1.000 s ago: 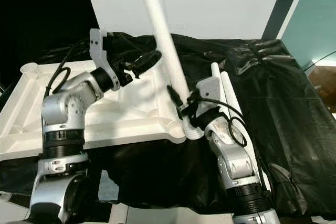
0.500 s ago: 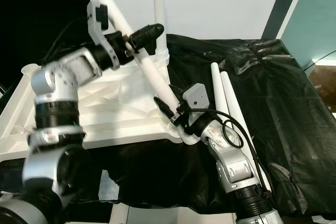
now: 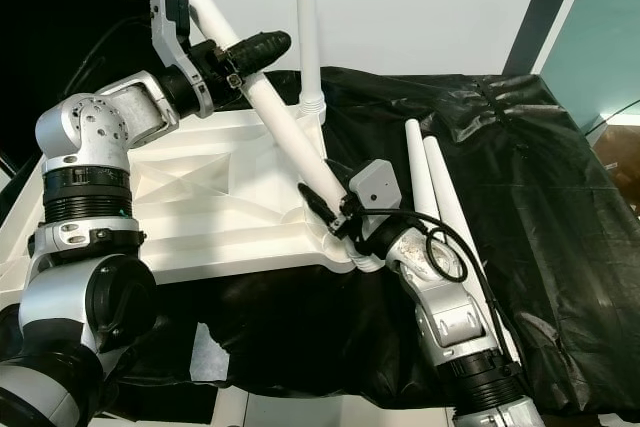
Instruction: Building children table
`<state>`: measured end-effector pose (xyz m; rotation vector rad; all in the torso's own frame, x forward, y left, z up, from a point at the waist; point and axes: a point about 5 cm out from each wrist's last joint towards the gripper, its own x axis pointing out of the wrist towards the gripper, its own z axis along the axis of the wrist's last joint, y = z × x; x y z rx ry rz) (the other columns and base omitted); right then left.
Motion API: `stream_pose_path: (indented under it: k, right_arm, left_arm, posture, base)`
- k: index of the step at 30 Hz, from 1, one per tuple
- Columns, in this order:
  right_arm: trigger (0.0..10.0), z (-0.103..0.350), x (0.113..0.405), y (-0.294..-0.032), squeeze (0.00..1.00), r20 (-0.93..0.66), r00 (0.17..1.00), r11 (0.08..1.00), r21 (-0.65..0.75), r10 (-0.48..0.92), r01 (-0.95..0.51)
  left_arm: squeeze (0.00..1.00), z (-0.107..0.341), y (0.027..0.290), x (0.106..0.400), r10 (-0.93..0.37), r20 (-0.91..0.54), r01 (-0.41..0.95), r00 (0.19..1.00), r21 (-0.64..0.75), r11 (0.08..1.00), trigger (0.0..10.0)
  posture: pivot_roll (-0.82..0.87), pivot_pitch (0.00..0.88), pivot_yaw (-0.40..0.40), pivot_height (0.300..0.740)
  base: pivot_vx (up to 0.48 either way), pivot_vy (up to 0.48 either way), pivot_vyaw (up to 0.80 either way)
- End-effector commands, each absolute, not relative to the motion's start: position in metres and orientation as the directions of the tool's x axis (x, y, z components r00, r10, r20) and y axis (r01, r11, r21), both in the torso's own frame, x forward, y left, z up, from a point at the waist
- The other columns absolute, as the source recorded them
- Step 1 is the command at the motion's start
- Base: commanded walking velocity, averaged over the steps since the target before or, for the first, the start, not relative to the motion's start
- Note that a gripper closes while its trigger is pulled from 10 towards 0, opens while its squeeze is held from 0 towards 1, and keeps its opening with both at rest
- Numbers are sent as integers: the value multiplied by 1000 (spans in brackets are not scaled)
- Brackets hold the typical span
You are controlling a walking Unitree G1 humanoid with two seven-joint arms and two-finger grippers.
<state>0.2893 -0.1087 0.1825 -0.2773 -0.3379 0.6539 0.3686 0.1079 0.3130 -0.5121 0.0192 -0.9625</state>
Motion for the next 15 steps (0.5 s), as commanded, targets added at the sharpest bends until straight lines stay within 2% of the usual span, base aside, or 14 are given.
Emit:
stream_pose_path:
  k: [1,9,10,11,12,13,15]
  right_arm:
    - [10000,181,291,-109,0,213,751,766,-351,625,-539]
    - [10000,187,298,-113,0,228,787,808,-320,573,-495]
    - [10000,188,299,-114,0,225,795,814,-314,564,-488]
    - [10000,189,300,-115,0,218,800,819,-294,559,-492]
    - [10000,189,300,-115,0,218,800,819,-294,559,-492]
    - [10000,189,301,-115,1000,210,804,821,-287,557,-494]
    - [10000,189,302,-115,1000,200,809,823,-285,552,-491]
  left_arm:
    - [0,318,108,369,-786,207,779,583,-419,467,0]
    - [0,331,108,367,-747,234,763,622,-393,513,0]
    - [0,336,107,365,-744,239,766,624,-374,523,7333]
    - [0,342,102,361,-742,251,774,621,-341,533,10000]
    - [0,342,102,361,-742,251,774,621,-341,533,10000]
    - [0,345,100,358,-740,263,780,619,-321,538,10000]
    - [0,350,98,355,-735,282,785,617,-286,549,10000]
  posture:
    - [-68,0,46,740]
    - [-66,0,37,740]
    - [-66,0,34,740]
    - [-65,0,32,740]
    - [-65,0,32,740]
    - [-65,0,30,740]
    - [-65,0,30,740]
  base:
    - [0,0,0]
    - [0,0,0]
    - [0,0,0]
    - [0,0,0]
    - [0,0,0]
    - [0,0,0]
    - [0,0,0]
